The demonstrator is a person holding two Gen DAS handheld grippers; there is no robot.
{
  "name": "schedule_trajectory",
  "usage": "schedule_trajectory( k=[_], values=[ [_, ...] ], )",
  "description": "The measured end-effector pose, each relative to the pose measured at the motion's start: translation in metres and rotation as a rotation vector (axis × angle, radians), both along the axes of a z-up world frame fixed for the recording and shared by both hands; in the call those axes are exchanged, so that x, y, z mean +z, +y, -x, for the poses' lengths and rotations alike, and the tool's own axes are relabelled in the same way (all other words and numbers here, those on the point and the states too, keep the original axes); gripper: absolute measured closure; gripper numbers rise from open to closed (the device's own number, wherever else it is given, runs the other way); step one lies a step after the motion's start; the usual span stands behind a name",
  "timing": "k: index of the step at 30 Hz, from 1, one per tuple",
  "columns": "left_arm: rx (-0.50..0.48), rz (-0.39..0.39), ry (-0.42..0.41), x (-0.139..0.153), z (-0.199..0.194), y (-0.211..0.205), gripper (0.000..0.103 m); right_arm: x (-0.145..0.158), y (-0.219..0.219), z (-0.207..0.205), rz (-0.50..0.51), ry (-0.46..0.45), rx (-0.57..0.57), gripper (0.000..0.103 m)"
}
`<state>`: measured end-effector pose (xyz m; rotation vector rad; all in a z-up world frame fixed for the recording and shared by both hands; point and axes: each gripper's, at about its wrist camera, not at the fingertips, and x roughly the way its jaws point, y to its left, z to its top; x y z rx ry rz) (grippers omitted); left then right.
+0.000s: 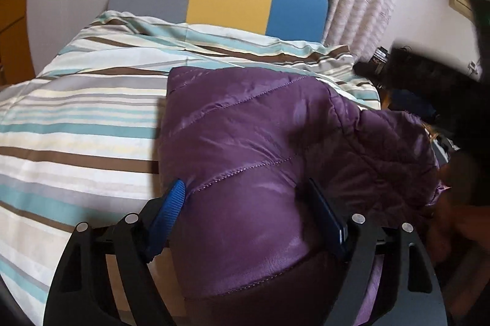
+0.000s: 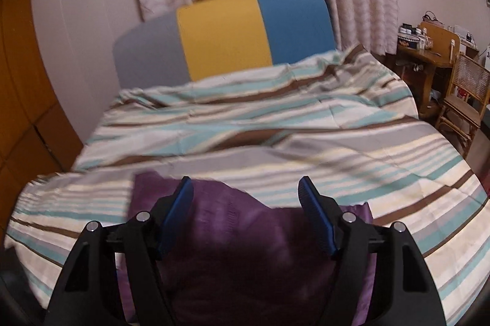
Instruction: Fold large clothes
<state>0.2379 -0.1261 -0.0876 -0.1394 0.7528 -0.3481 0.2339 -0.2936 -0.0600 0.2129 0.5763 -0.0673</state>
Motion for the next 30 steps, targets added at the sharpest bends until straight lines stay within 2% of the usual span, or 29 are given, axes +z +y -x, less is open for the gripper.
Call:
schedule_trajectory(
  k=[5, 10, 13, 17, 22, 30],
  values=[
    [-0.069, -0.061, -0.055, 0.001, 0.008, -0.02, 0.023, -0.044, -0.039, 0.019, -0.035, 0.034, -0.067, 0.036],
    [-0.137, -0.157, -0.134, 0.0, 0.023, -0.044, 0.022, -0.072, -0.061, 0.05, -0.05, 0.012, -0.121, 0.036],
    [-0.145, -0.182, -0.141, -0.007, 0.018, -0.046, 0.021, -0.084, -0.066, 0.058, -0.051, -0.004, -0.134, 0.036],
    [-0.133, -0.179, -0.103, -0.015, 0.004, -0.045, 0.017, -0.09, -0.061, 0.047, -0.037, 0.045, -0.119, 0.034],
    [-0.129, -0.128, -0.035, -0.028, -0.016, -0.038, 0.013, -0.101, -0.057, 0.029, -0.011, 0.127, -0.105, 0.032],
    [-0.124, -0.117, -0.038, -0.038, -0.016, -0.038, 0.013, -0.12, -0.061, 0.012, -0.017, 0.178, -0.094, 0.032]
  ],
)
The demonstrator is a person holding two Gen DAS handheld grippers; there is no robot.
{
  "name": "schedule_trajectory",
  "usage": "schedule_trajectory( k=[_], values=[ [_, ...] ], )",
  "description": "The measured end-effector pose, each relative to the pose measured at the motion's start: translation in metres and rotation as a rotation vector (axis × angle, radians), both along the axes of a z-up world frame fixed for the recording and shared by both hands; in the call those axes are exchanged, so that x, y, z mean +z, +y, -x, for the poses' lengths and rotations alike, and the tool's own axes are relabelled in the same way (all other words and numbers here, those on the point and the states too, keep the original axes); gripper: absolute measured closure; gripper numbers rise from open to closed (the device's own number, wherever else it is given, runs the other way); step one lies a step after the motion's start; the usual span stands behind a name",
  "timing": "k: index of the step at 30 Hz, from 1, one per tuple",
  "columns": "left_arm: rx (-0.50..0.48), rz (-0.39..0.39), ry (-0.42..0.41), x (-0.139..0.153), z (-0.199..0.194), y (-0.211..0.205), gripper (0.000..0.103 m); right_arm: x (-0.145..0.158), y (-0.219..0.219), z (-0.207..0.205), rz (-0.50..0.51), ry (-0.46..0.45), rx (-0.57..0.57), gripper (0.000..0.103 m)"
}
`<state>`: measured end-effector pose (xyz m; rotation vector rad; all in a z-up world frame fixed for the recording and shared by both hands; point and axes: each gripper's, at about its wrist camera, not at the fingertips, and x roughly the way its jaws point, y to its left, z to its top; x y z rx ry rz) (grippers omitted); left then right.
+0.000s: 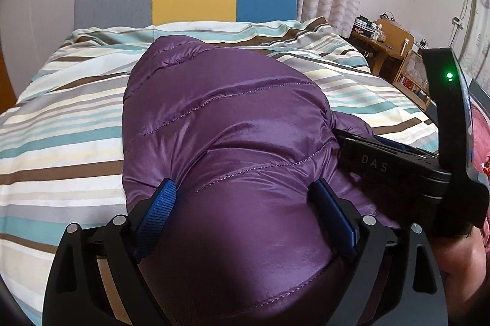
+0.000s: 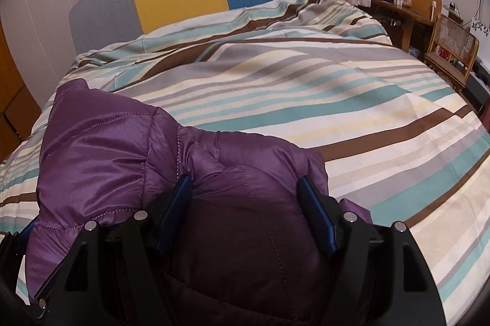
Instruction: Fold large clothes
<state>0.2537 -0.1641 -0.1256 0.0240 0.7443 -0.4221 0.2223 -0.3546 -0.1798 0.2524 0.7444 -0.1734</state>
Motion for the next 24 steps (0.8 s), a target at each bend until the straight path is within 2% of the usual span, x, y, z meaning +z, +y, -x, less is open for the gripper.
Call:
schedule_trajectory(
  k=[6, 8, 13, 15, 19, 20, 22, 24],
  values=[
    [0.012, -0.008, -0.014, 0.005, 0.006, -0.001, 0.013, 0.0, 0.001, 0.0, 0.01, -0.014, -0.004, 0.031],
    [0.03, -0.018, 0.021, 0.015, 0.004, -0.001, 0.013, 0.001, 0.001, 0.001, 0.007, -0.019, -0.006, 0.031],
    [0.156, -0.002, 0.096, 0.044, -0.026, 0.002, 0.013, 0.002, 0.0, 0.002, 0.001, -0.029, -0.014, 0.03],
    [0.219, -0.019, 0.117, 0.049, -0.044, 0.001, 0.013, 0.003, 0.0, 0.003, -0.001, -0.032, -0.016, 0.03],
    [0.257, -0.132, 0.147, 0.033, -0.079, -0.014, 0.012, 0.003, 0.001, 0.003, -0.005, -0.033, -0.019, 0.03],
    [0.257, -0.152, 0.147, 0.027, -0.082, -0.017, 0.009, 0.003, 0.001, 0.003, -0.006, -0.032, -0.021, 0.03],
    [0.251, -0.184, 0.123, 0.013, -0.085, -0.019, 0.007, 0.003, 0.0, 0.003, -0.014, -0.033, -0.023, 0.03],
    [0.248, -0.176, 0.127, 0.002, -0.086, -0.015, 0.007, 0.003, 0.0, 0.004, -0.016, -0.035, -0.024, 0.03]
  ],
)
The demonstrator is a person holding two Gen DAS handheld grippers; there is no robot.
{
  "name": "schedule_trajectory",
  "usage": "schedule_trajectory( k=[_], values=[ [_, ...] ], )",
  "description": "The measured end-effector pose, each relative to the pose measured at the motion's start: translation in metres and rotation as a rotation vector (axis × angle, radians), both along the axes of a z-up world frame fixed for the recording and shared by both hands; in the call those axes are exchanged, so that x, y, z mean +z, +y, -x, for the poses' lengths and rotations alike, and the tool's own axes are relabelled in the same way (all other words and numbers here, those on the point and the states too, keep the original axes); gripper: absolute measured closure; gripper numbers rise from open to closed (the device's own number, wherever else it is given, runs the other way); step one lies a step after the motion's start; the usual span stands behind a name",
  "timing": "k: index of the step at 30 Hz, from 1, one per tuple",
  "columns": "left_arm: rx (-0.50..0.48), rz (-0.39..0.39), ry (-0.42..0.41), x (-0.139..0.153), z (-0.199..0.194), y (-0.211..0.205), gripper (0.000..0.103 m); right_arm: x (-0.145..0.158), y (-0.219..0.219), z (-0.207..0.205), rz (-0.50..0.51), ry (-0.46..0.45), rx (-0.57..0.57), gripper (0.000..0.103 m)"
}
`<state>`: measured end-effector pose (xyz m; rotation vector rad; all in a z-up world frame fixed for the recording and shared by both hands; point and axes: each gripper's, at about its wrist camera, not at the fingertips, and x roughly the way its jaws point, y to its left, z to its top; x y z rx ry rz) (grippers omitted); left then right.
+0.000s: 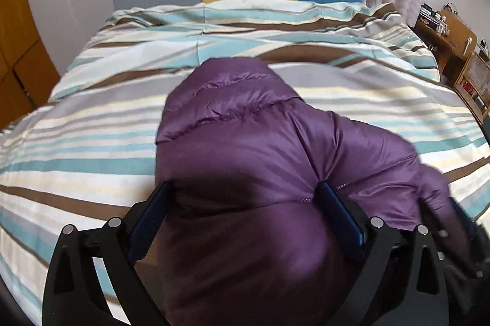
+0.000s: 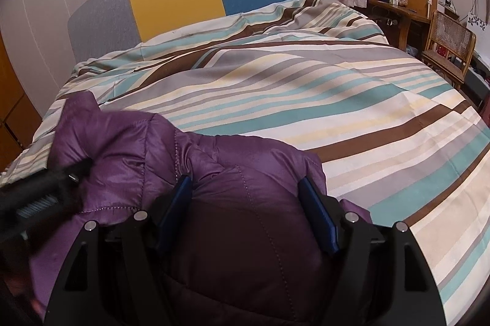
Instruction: Fold large clothes
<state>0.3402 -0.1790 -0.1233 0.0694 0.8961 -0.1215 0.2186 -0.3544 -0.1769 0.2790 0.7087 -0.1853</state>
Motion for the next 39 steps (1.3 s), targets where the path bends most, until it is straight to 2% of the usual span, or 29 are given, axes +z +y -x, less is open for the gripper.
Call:
schedule_trajectory(
  k=[5, 12, 15, 21, 24, 27, 32, 36, 39],
  values=[
    [0.003, 0.021, 0.019, -0.014, -0.011, 0.004, 0.003, -0.001, 0.001, -0.003, 0.007, 0.0, -0.009, 0.03],
    [0.013, 0.056, 0.011, -0.009, -0.005, 0.01, 0.003, -0.002, 0.003, -0.006, 0.026, -0.002, -0.008, 0.03],
    [-0.01, 0.063, -0.013, 0.0, 0.021, 0.015, 0.003, -0.001, 0.003, -0.005, 0.028, -0.01, -0.006, 0.029],
    [-0.055, 0.193, -0.055, 0.012, 0.087, 0.033, 0.003, 0.0, 0.002, -0.005, 0.023, -0.019, -0.007, 0.029],
    [-0.09, 0.176, -0.114, 0.012, 0.111, 0.031, 0.003, 0.003, 0.002, 0.0, 0.022, -0.04, -0.008, 0.029],
    [-0.113, 0.143, -0.124, 0.007, 0.111, 0.029, 0.003, 0.015, 0.005, 0.019, 0.029, -0.104, -0.014, 0.026],
    [-0.122, 0.144, -0.131, 0.003, 0.107, 0.032, 0.003, 0.033, 0.01, 0.066, -0.005, -0.192, 0.033, 0.026],
    [-0.137, 0.098, -0.138, 0.002, 0.109, 0.025, 0.003, 0.019, 0.019, 0.076, 0.079, -0.158, 0.063, 0.025],
    [-0.148, 0.062, -0.125, -0.004, 0.103, 0.018, 0.003, 0.009, 0.014, 0.06, 0.044, -0.097, 0.058, 0.021]
  ],
)
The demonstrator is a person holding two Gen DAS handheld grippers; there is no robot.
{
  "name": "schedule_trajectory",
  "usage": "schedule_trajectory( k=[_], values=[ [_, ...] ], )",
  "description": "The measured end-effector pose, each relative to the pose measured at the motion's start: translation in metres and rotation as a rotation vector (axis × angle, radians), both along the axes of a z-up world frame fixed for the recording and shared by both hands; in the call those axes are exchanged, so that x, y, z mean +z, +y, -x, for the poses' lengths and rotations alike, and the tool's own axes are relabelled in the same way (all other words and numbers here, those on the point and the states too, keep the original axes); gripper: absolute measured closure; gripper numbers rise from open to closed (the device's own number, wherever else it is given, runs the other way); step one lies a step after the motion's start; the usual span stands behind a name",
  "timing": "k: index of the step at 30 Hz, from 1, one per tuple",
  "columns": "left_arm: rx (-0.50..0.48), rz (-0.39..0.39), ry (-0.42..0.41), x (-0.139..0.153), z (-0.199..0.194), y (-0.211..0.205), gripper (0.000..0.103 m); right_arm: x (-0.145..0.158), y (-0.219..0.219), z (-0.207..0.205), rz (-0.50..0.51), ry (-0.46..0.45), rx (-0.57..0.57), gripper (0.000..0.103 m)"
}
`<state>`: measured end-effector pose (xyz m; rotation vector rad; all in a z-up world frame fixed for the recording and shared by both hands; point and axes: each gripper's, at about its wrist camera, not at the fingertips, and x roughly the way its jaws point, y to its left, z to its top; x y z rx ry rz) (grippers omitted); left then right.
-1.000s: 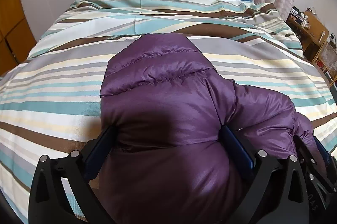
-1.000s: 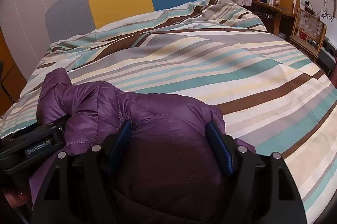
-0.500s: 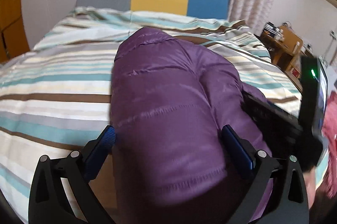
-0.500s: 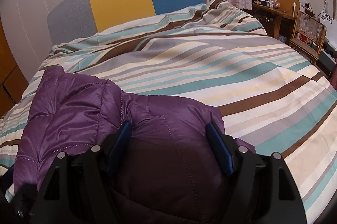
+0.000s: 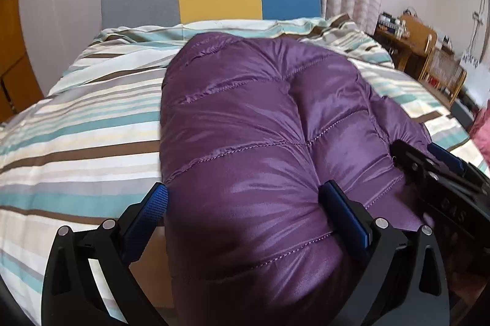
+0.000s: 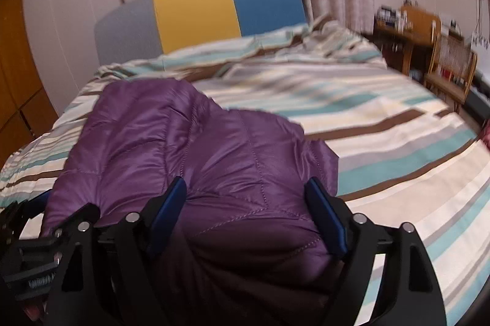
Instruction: Fold large clothes
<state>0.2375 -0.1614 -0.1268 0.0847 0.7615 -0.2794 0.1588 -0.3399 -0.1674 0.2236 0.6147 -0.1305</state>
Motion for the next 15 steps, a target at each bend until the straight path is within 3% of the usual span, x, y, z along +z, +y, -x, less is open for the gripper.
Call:
schedule_trajectory(
  k=[5, 9, 15],
  values=[
    [-0.01, 0.036, 0.052, -0.007, -0.011, 0.003, 0.003, -0.013, -0.005, -0.018, -0.028, 0.045, -0.006, 0.019],
    [-0.006, 0.061, 0.039, -0.007, -0.007, 0.008, 0.003, -0.012, -0.005, -0.014, -0.023, 0.031, -0.006, 0.018],
    [0.014, 0.182, 0.071, 0.0, 0.012, 0.028, 0.003, -0.006, -0.012, 0.004, -0.077, -0.016, 0.009, 0.014]
  ],
)
